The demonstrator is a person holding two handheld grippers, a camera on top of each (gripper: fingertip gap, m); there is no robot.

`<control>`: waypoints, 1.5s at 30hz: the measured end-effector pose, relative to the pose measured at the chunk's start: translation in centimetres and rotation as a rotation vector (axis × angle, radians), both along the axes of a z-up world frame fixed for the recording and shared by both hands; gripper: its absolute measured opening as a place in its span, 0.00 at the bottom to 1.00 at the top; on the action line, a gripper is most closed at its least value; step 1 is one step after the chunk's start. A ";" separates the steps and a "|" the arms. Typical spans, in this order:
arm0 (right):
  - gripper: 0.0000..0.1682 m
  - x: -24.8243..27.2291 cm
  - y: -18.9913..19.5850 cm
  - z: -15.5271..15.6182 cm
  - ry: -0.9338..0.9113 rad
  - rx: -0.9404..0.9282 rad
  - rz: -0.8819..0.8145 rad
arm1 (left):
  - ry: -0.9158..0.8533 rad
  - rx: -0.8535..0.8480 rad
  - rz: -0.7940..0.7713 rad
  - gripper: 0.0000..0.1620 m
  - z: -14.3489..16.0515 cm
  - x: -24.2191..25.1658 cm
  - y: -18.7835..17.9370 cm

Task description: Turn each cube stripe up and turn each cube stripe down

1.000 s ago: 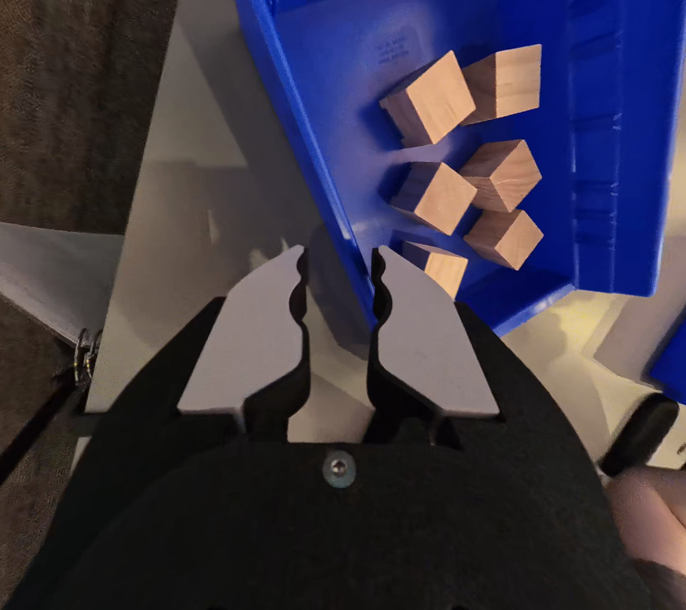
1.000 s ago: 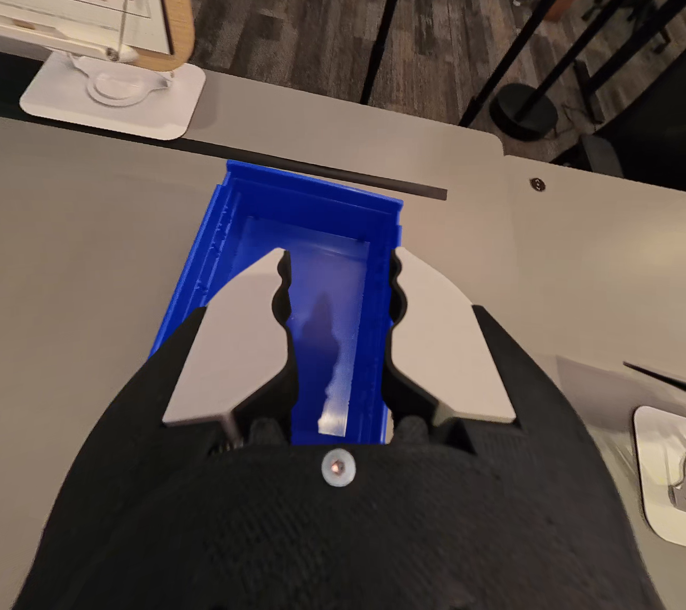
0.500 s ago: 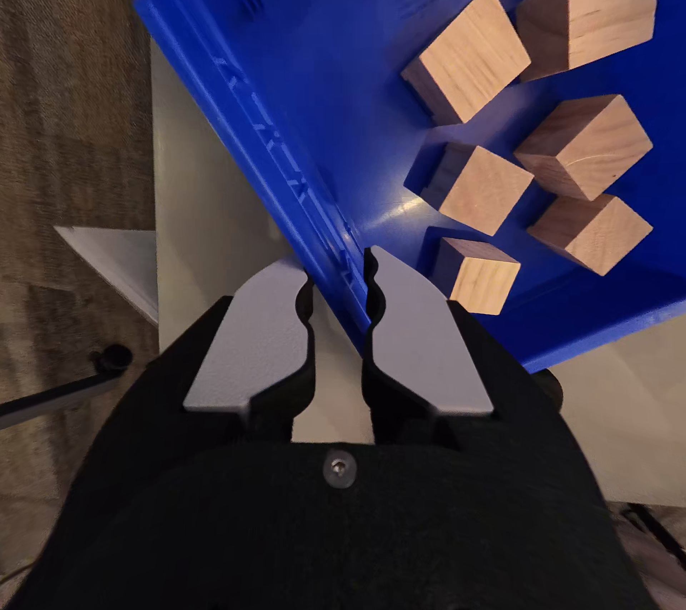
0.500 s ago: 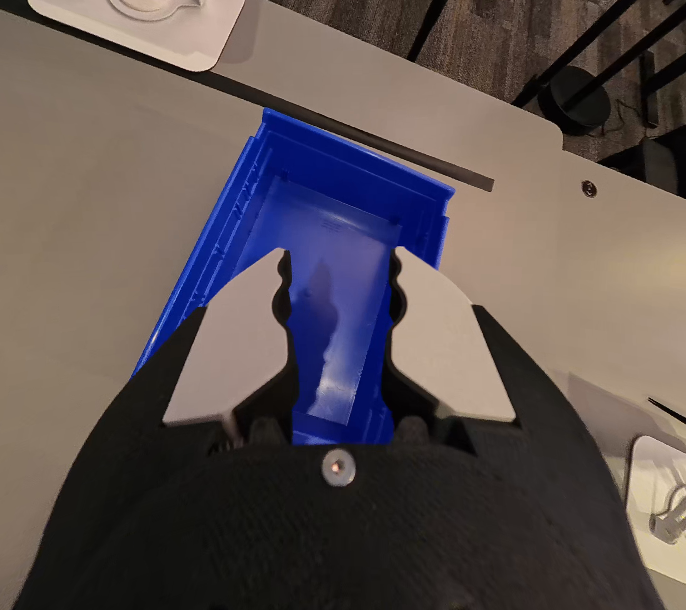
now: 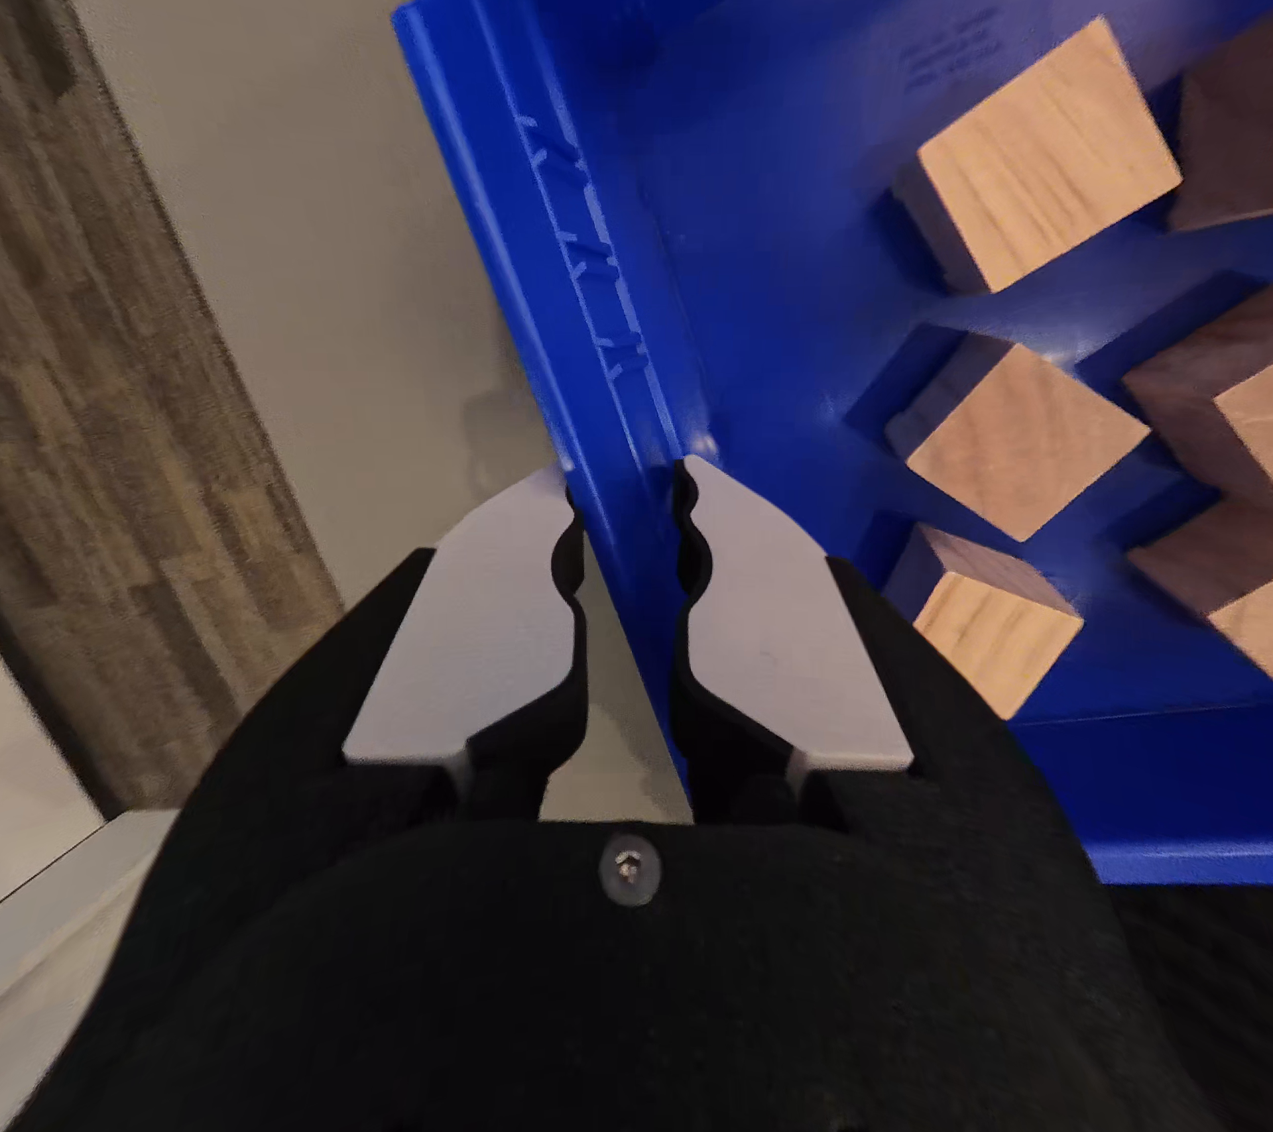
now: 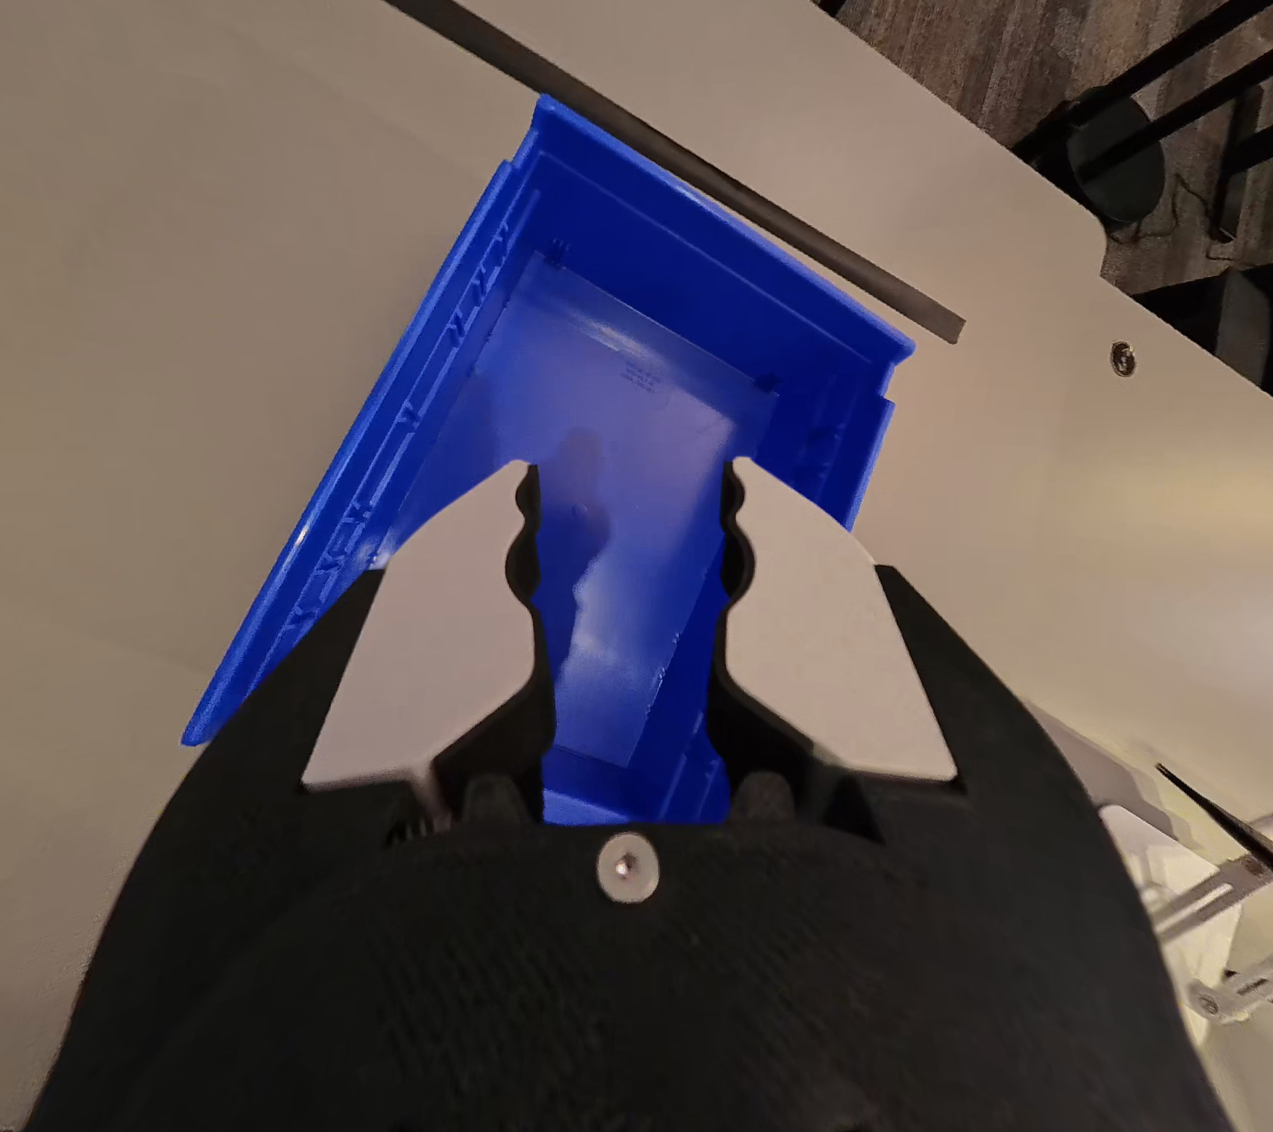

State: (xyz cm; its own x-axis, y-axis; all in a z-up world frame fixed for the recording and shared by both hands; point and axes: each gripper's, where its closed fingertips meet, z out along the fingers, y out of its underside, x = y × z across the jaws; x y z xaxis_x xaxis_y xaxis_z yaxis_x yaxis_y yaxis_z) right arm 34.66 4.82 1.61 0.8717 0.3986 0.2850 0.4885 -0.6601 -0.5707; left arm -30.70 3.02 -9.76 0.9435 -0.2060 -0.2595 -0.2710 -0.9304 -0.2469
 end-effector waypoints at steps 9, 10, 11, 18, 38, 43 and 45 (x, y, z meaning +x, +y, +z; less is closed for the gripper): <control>0.31 -0.8 0.6 -1.2 -0.047 -0.028 0.021 | -0.158 0.117 0.067 0.18 2.1 -0.1 0.1; 0.31 -0.9 0.7 -1.3 -0.051 -0.029 0.021 | -0.160 0.147 0.078 0.20 2.8 -0.4 0.1; 0.31 -0.9 0.7 -1.3 -0.053 -0.030 0.022 | -0.163 0.178 0.090 0.21 3.6 -0.5 0.1; 0.31 -1.3 0.7 -1.8 -0.068 -0.043 0.038 | -0.333 0.548 0.082 0.16 11.5 1.3 1.2; 0.31 -1.7 0.8 -3.1 -0.125 -0.081 0.065 | -0.554 0.929 -0.464 0.31 17.7 9.8 1.1; 0.31 -1.7 0.8 -3.9 -0.140 -0.113 0.071 | -0.355 0.605 -0.612 0.31 11.2 12.2 1.8; 0.31 -1.7 0.9 -4.1 -0.142 -0.121 0.076 | -0.222 0.482 -0.657 0.30 8.5 12.3 2.3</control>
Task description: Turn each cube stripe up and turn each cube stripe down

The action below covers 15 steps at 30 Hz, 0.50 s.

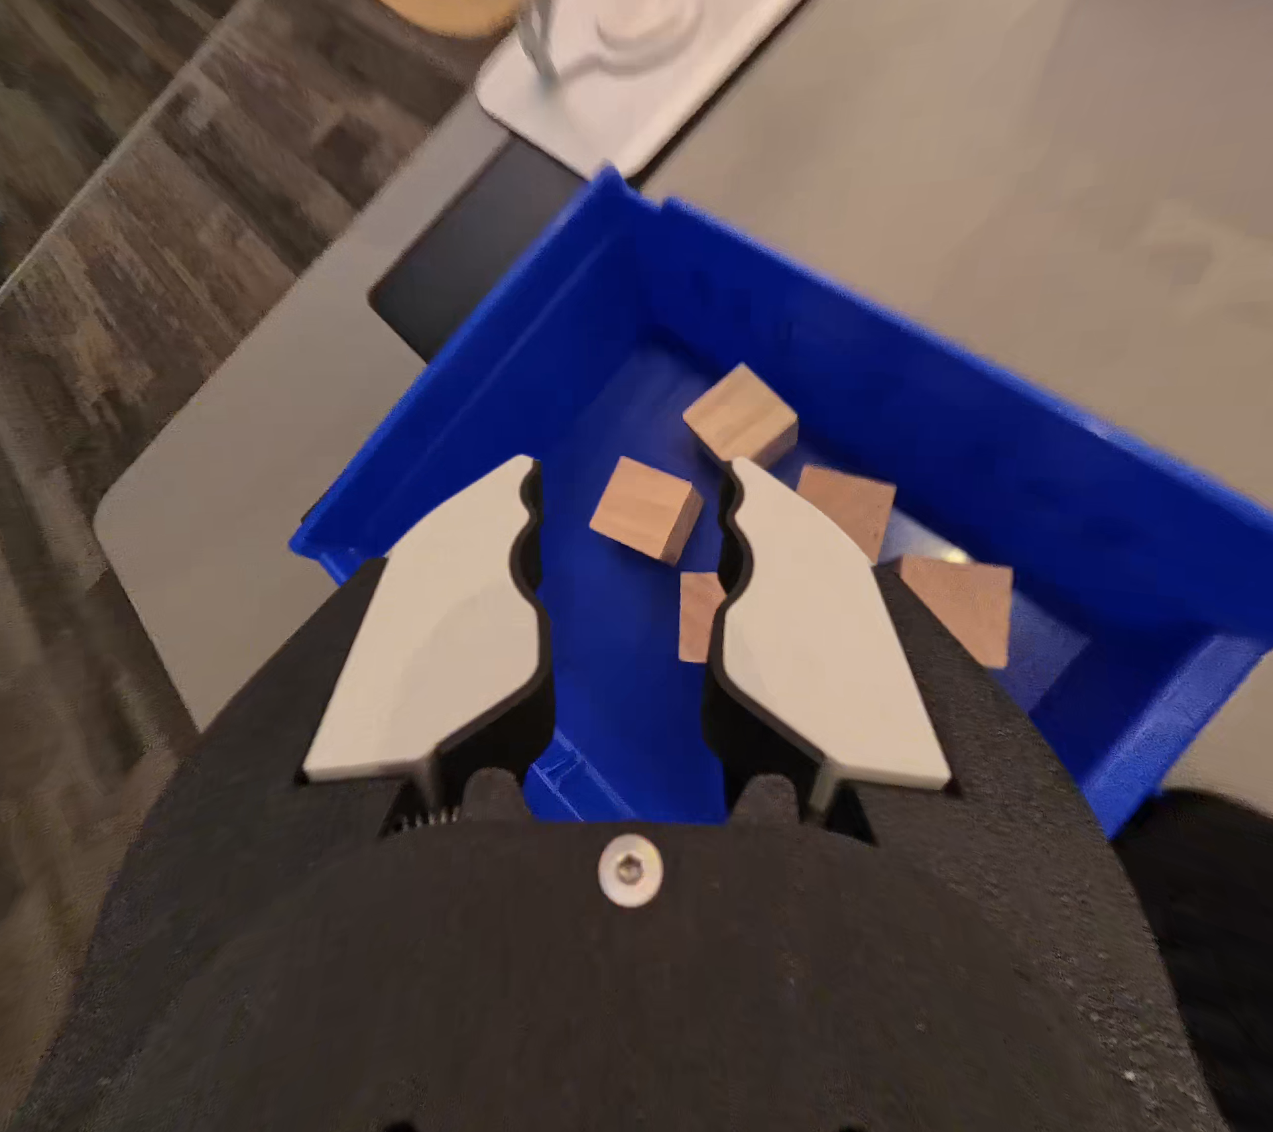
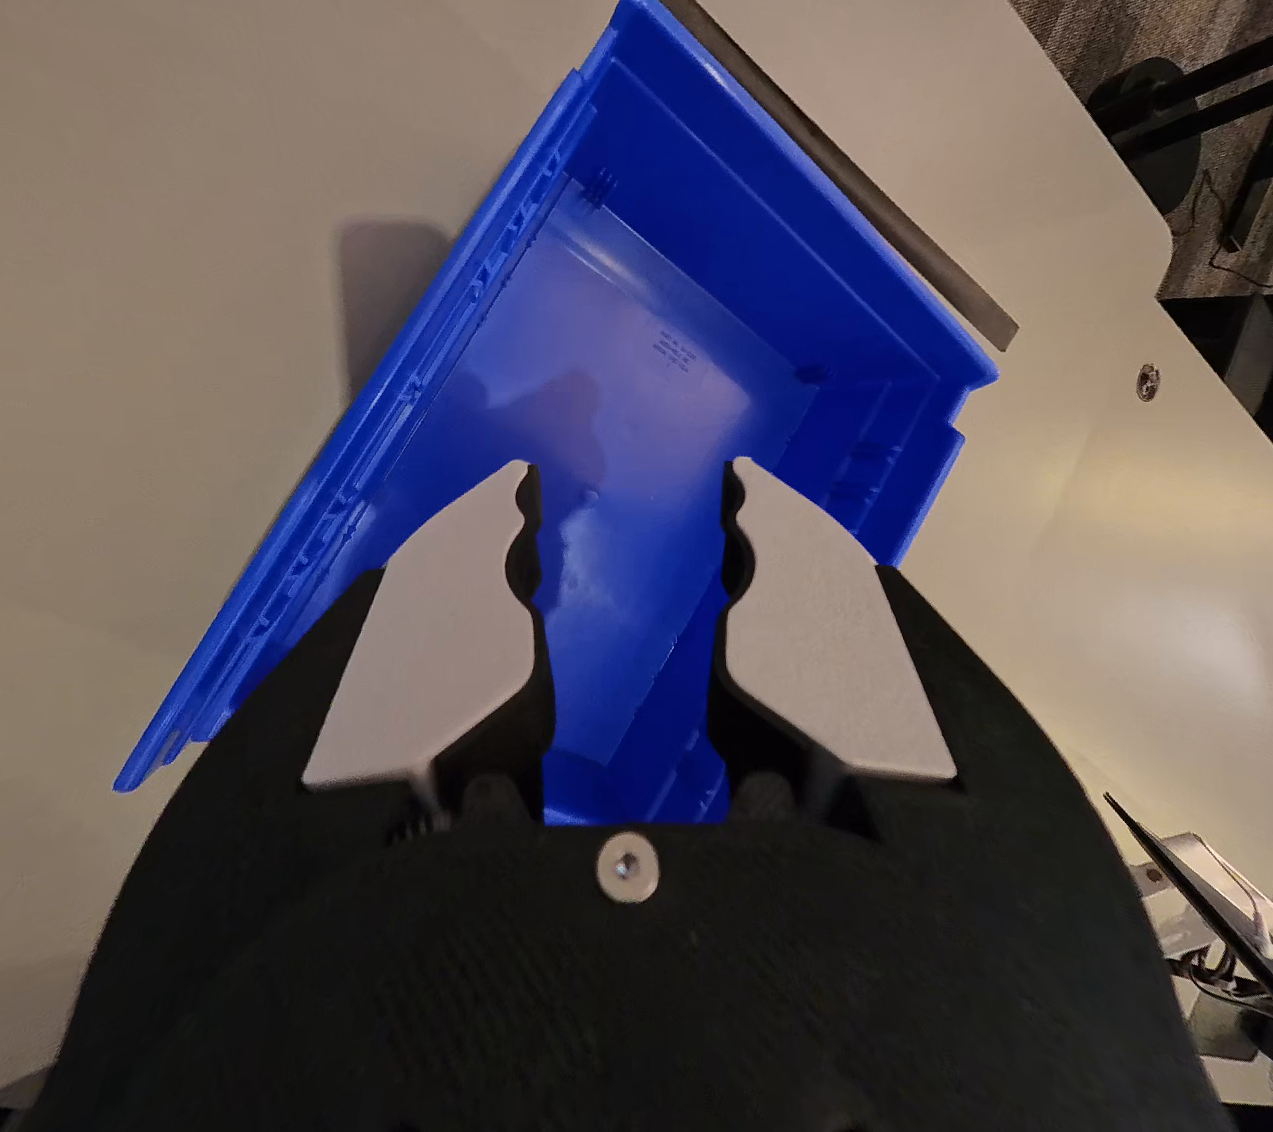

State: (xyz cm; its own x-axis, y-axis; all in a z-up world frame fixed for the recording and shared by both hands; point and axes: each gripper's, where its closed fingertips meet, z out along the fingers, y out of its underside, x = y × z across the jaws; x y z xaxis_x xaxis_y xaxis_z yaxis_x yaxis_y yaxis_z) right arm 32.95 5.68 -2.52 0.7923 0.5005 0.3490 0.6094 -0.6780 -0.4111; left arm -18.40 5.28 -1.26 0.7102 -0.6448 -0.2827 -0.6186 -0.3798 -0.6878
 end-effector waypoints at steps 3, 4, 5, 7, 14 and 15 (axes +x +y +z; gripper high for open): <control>0.31 0.0 0.0 -0.3 -0.004 -0.014 0.005 | 0.150 -0.084 -0.045 0.28 -3.1 0.7 0.6; 0.31 0.0 -0.1 -0.4 -0.006 -0.017 0.006 | 0.204 -0.096 -0.033 0.29 -3.9 0.4 1.2; 0.31 0.0 -0.1 -0.5 -0.007 -0.022 0.007 | 0.252 -0.107 -0.023 0.29 -4.6 0.1 1.6; 0.31 0.1 -0.1 -0.7 -0.012 -0.031 0.009 | 0.302 -0.157 -0.036 0.28 -6.0 0.0 1.9; 0.31 0.1 0.1 -1.5 -0.041 -0.057 0.009 | 0.345 -0.336 -0.047 0.30 -9.7 -0.1 2.2; 0.31 0.0 0.1 -1.7 -0.044 -0.062 0.013 | 0.351 -0.349 -0.047 0.30 -10.0 -0.1 2.2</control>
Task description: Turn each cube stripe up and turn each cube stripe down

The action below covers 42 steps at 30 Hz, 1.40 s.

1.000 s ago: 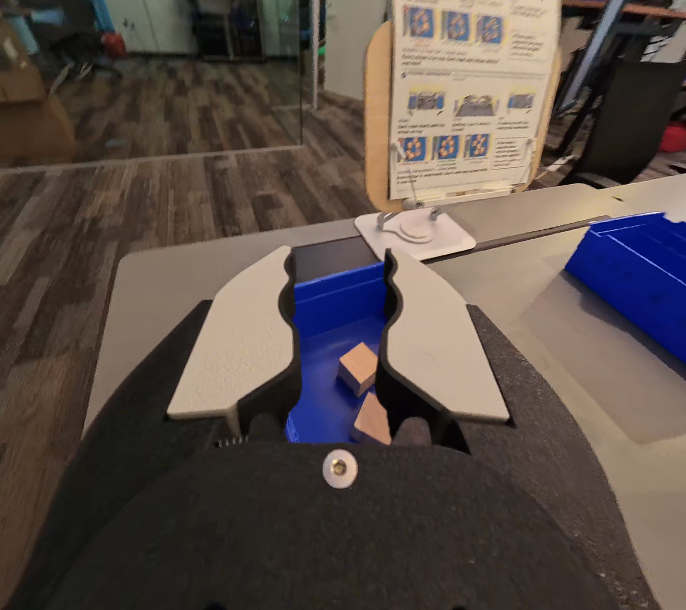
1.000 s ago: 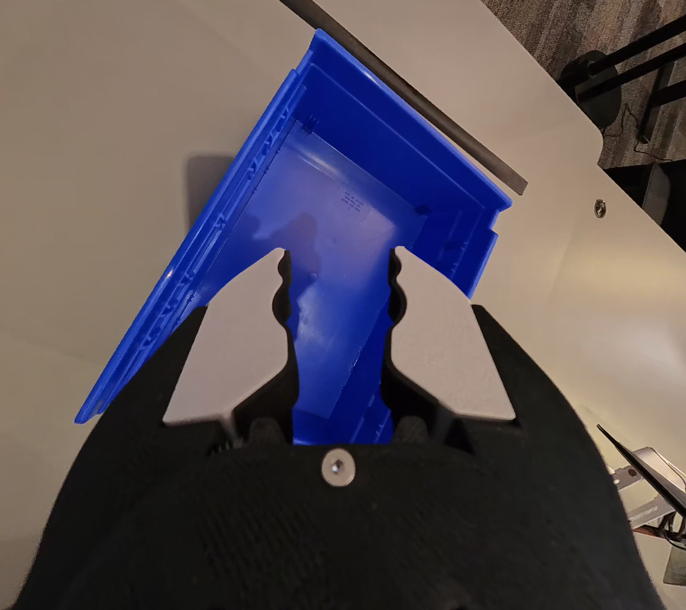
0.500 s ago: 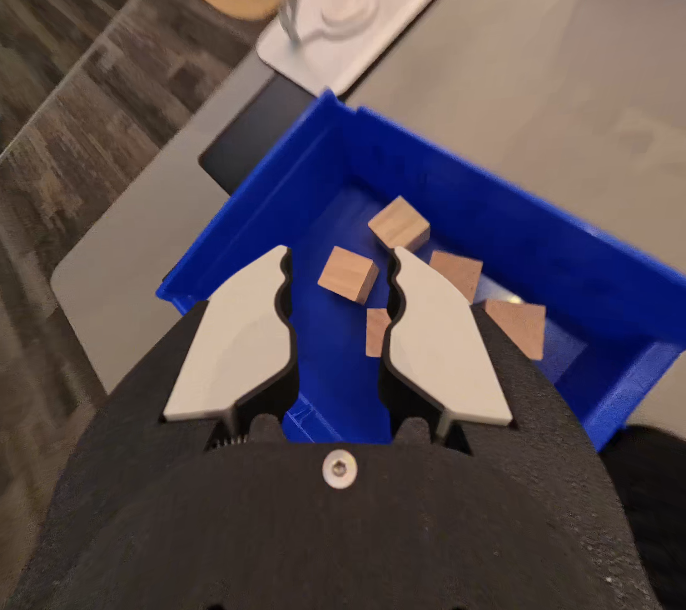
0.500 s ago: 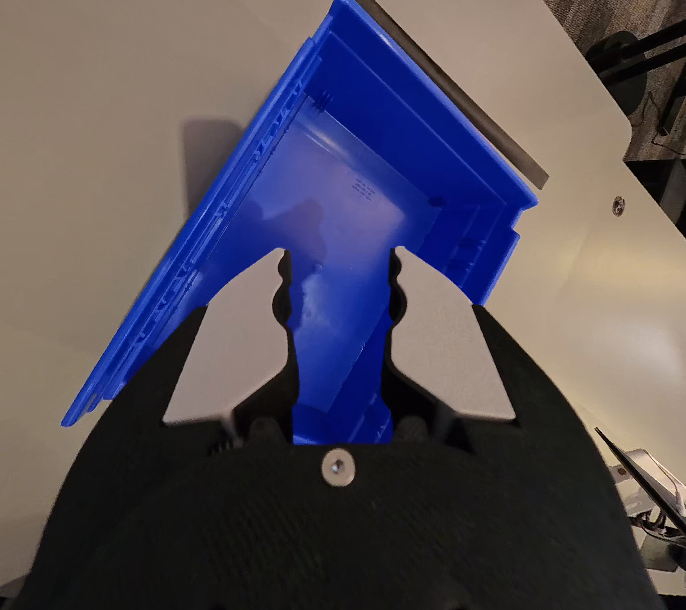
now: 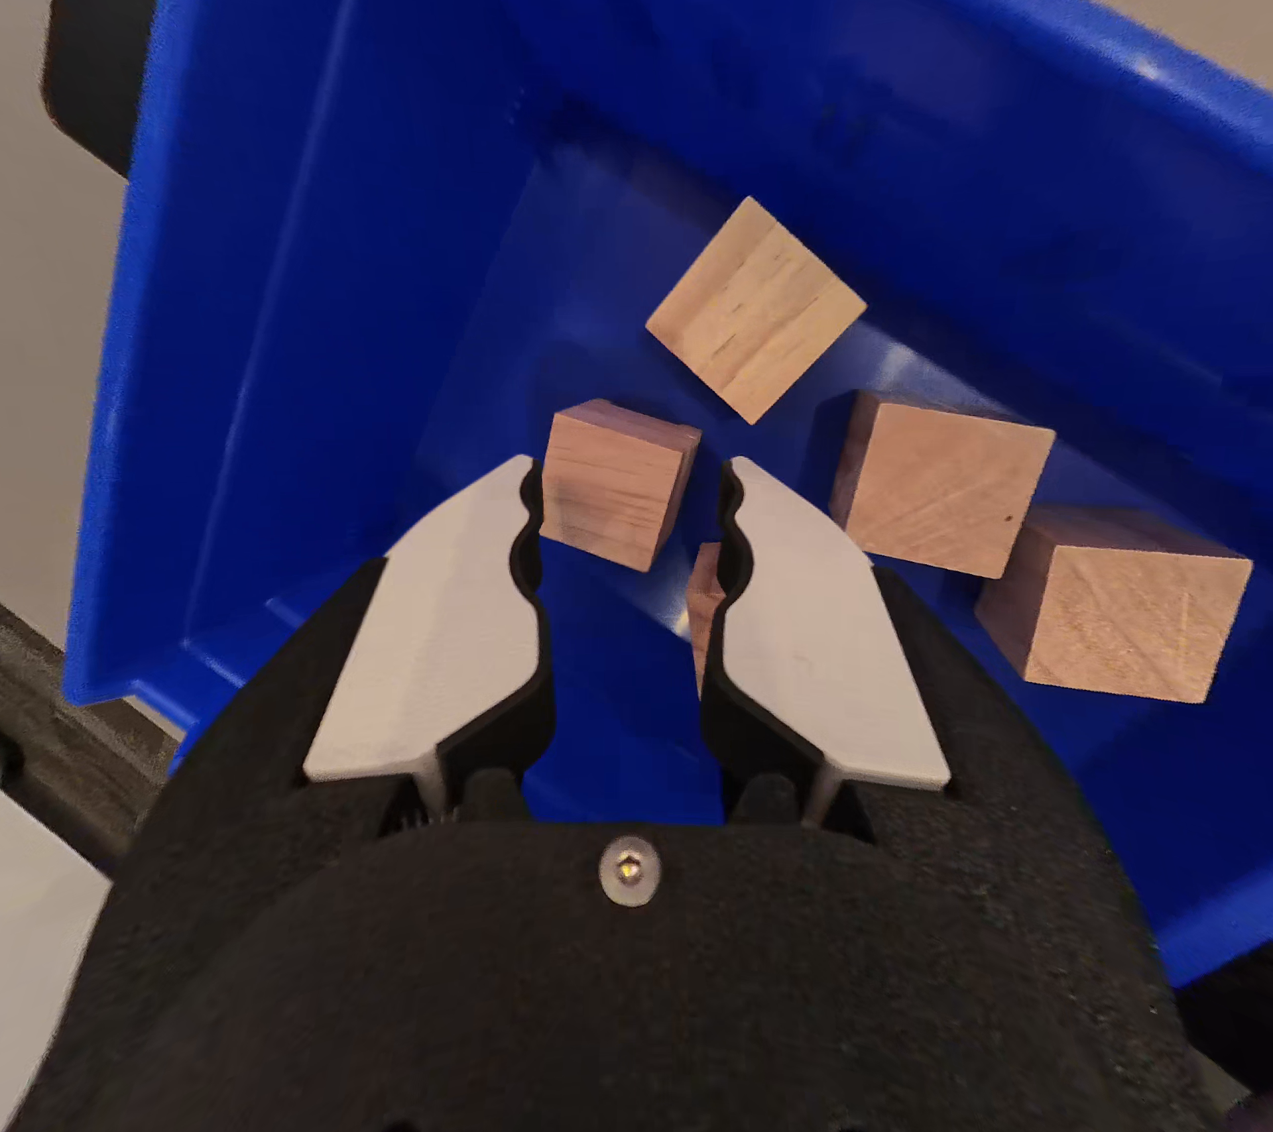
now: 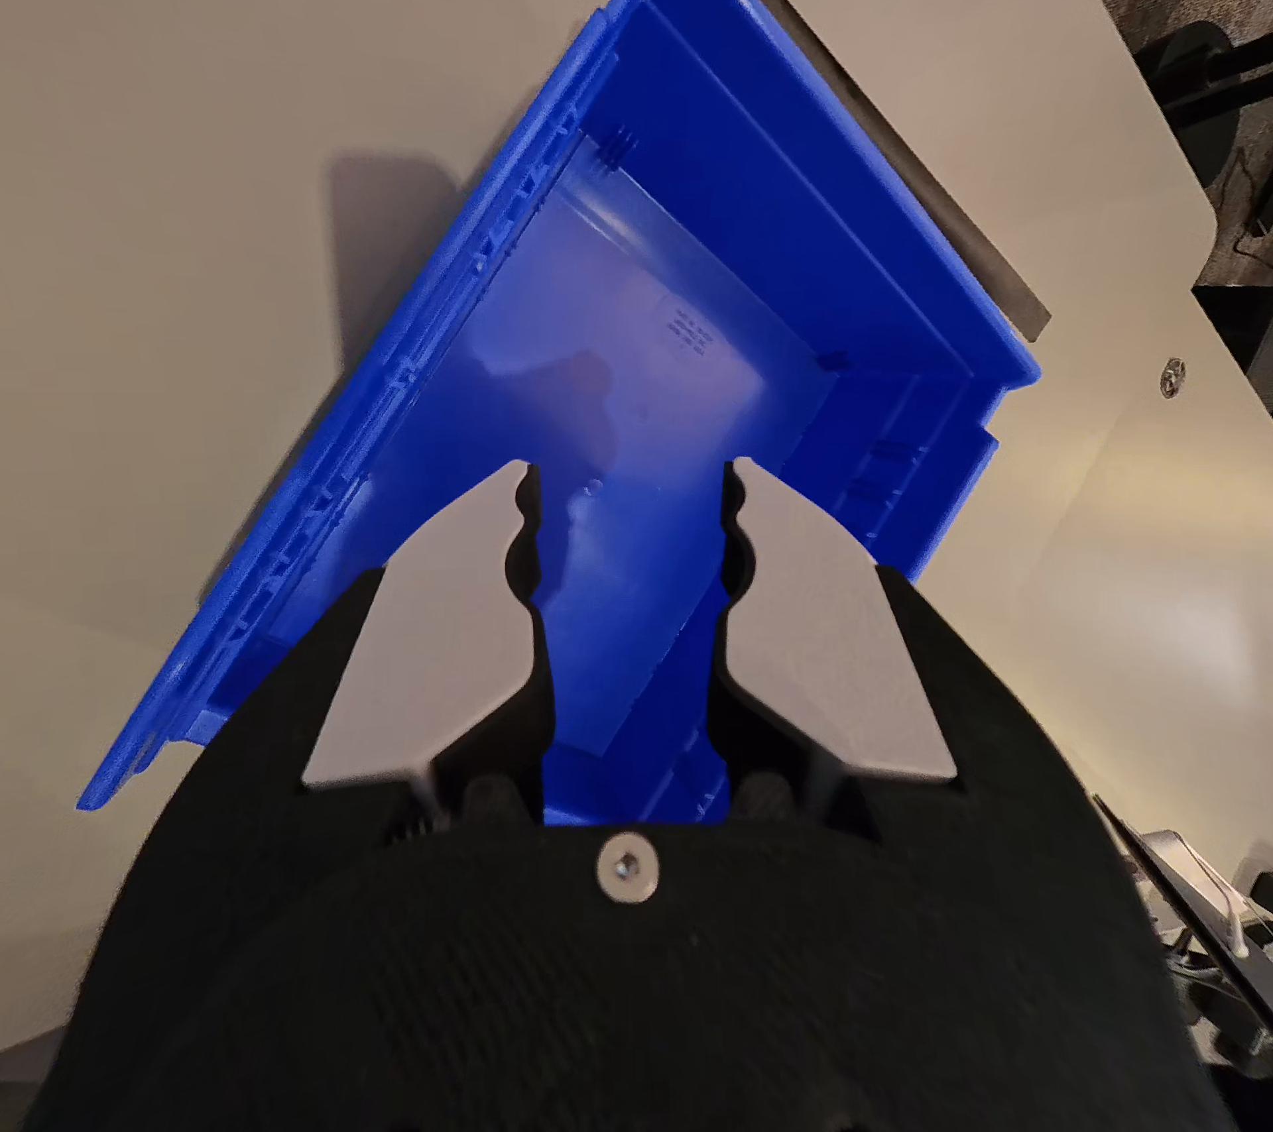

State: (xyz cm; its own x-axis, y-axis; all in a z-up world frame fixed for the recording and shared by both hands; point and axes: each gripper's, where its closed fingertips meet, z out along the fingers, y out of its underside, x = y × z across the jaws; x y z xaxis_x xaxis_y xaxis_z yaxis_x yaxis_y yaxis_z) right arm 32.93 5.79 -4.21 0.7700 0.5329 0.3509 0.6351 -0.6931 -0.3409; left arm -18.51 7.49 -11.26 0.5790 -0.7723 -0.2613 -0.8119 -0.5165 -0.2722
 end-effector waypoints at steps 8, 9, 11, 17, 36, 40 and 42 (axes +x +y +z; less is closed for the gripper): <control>0.31 -1.1 0.1 -0.7 -0.032 -0.026 0.044 | 0.055 -0.048 0.026 0.32 -1.0 -0.4 0.4; 0.31 -1.3 0.1 -0.8 -0.035 -0.031 0.049 | 0.061 -0.052 0.023 0.32 -1.0 -0.3 0.4; 0.31 -1.5 0.1 -1.0 -0.042 -0.039 0.060 | 0.086 -0.037 0.021 0.32 -0.8 -0.5 0.7; 0.31 -1.8 -0.2 -2.0 -0.071 -0.078 0.081 | 0.116 -0.042 0.014 0.33 -1.6 -1.0 1.3; 0.31 -2.6 -0.5 -3.1 -0.110 -0.117 0.131 | 0.117 -0.030 0.108 0.29 -1.6 -2.1 1.5; 0.30 -3.0 0.1 -2.0 -0.122 -0.050 0.141 | 0.037 0.133 0.179 0.29 3.6 -2.4 1.6; 0.28 -3.8 0.6 -0.7 -0.114 0.026 0.157 | -0.084 0.224 0.204 0.29 7.1 -1.4 1.2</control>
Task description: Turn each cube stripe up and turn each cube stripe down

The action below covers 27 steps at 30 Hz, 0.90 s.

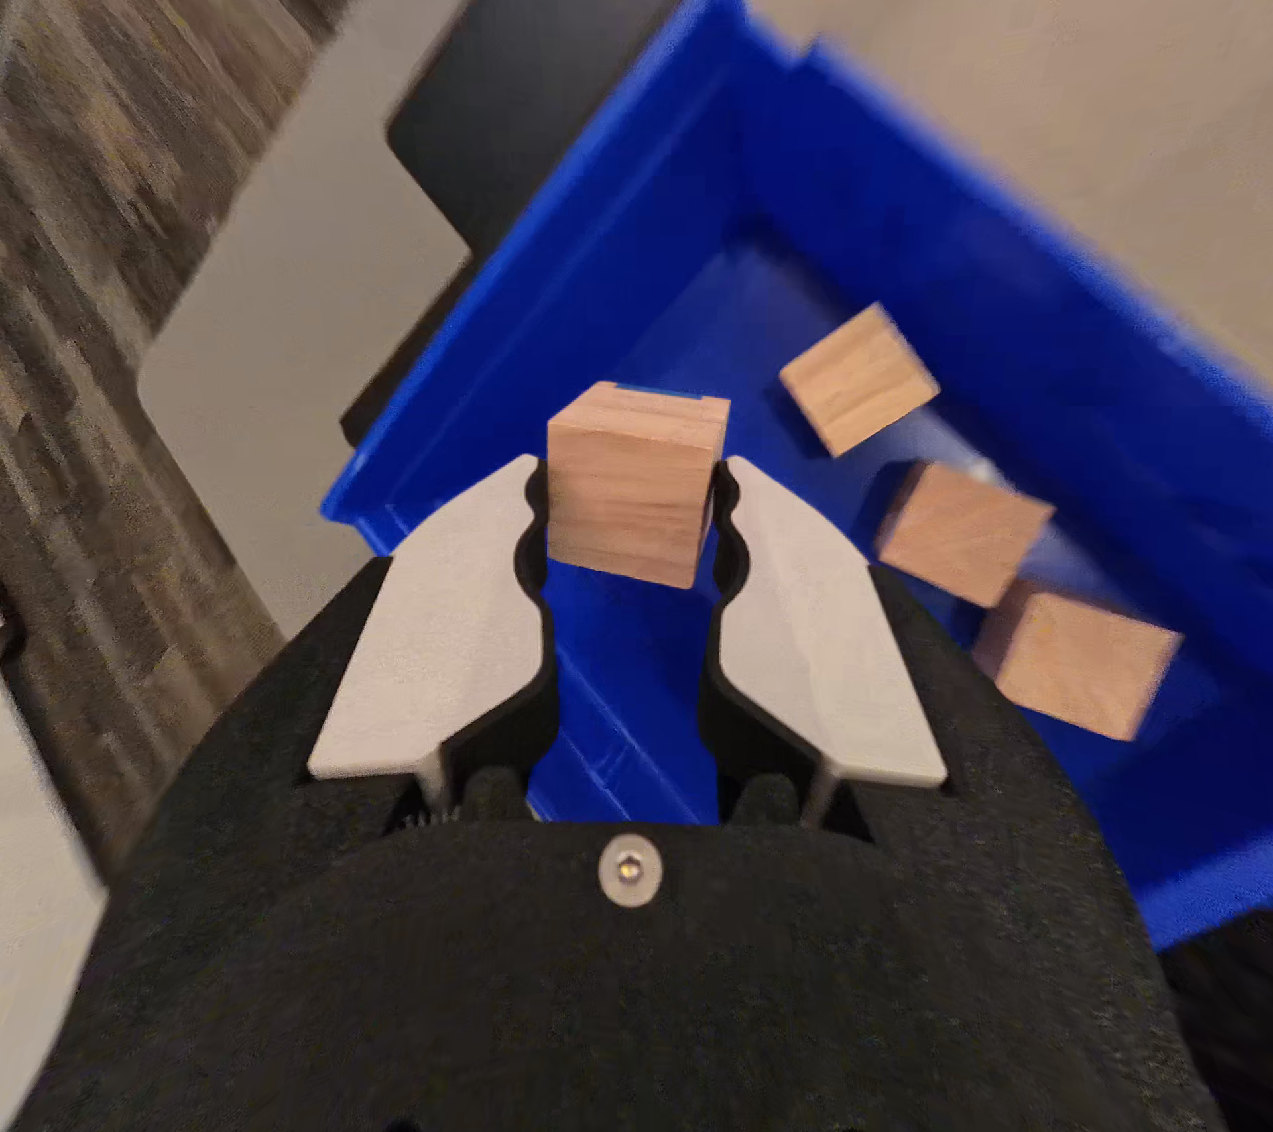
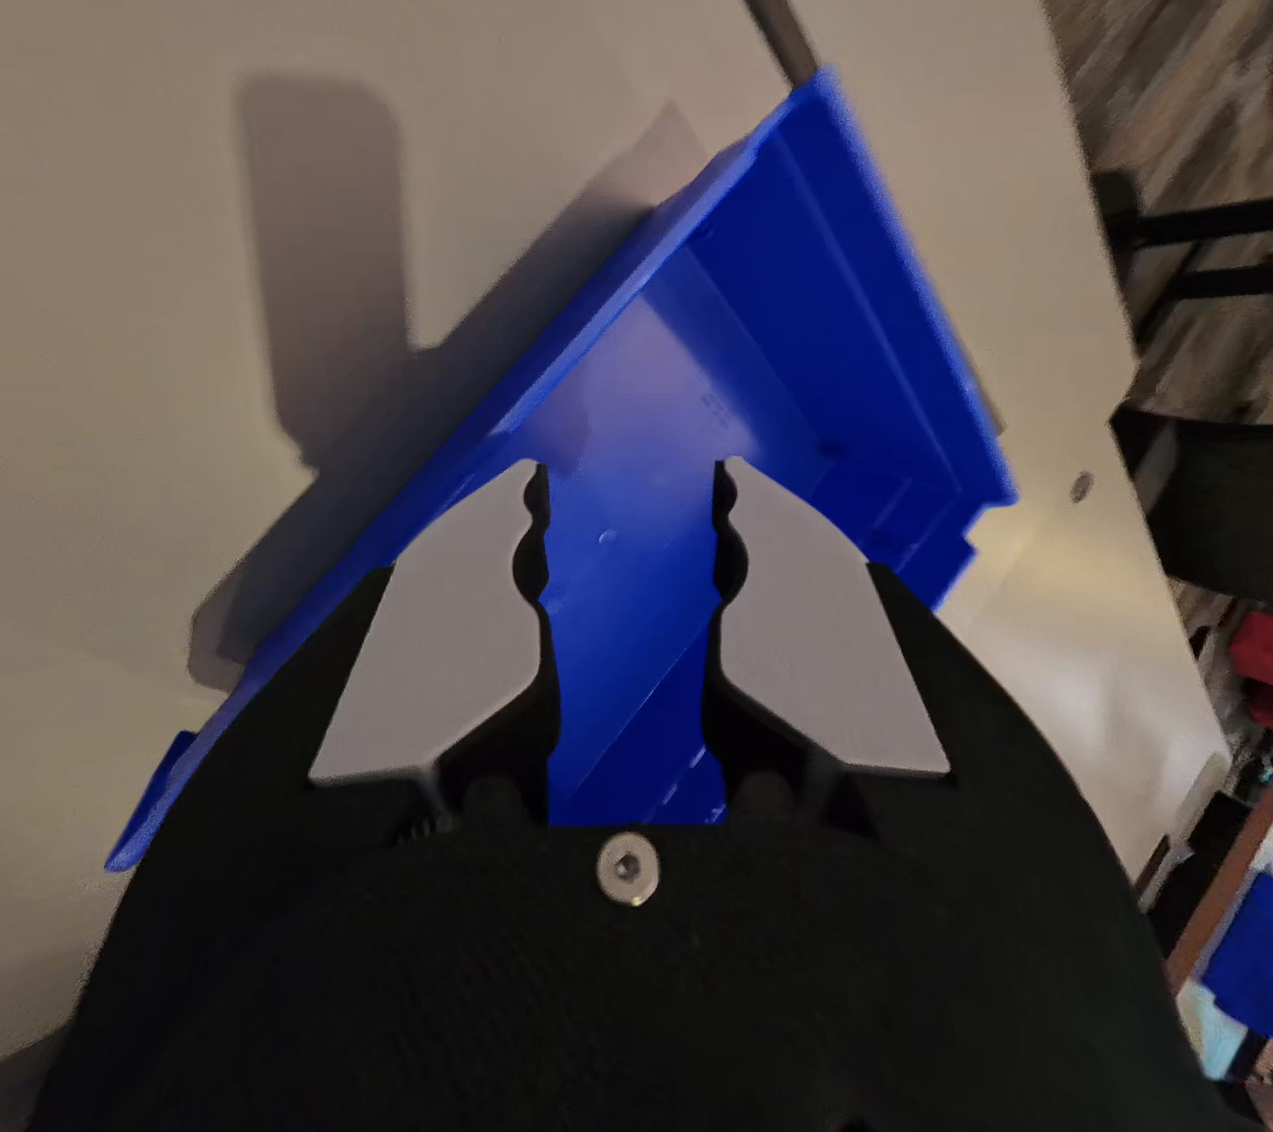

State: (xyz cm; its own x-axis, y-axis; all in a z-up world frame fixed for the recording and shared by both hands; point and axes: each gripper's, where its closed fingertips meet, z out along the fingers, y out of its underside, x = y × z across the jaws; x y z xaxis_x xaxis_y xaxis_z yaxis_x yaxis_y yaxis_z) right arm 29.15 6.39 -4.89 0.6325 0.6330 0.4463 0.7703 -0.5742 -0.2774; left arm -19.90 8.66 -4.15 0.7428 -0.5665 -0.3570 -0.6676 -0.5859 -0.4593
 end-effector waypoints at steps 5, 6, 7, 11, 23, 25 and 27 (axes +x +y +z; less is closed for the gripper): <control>0.27 -6.5 1.0 7.2 0.139 0.407 0.220 | -0.472 0.205 -0.186 0.28 8.8 7.0 -2.7; 0.27 -8.8 0.4 8.6 0.214 0.469 0.303 | -0.591 0.221 -0.260 0.28 10.5 8.8 -3.7; 0.28 -11.0 -0.5 9.8 0.287 0.540 0.398 | -0.709 0.216 -0.339 0.28 12.0 10.7 -4.9; 0.36 -17.6 -5.3 12.0 0.448 0.814 0.758 | -1.039 0.105 -0.566 0.28 15.1 16.6 -8.8; 0.39 -22.2 -11.6 13.3 0.452 1.127 0.982 | -1.228 -0.339 -0.779 0.28 12.6 26.8 -14.4; 0.38 -22.3 -11.7 13.2 0.439 1.129 0.987 | -1.224 -0.357 -0.795 0.28 12.3 27.4 -14.9; 0.35 -22.6 -11.9 12.7 0.426 1.105 1.012 | -1.219 -0.357 -0.802 0.28 12.2 27.7 -15.1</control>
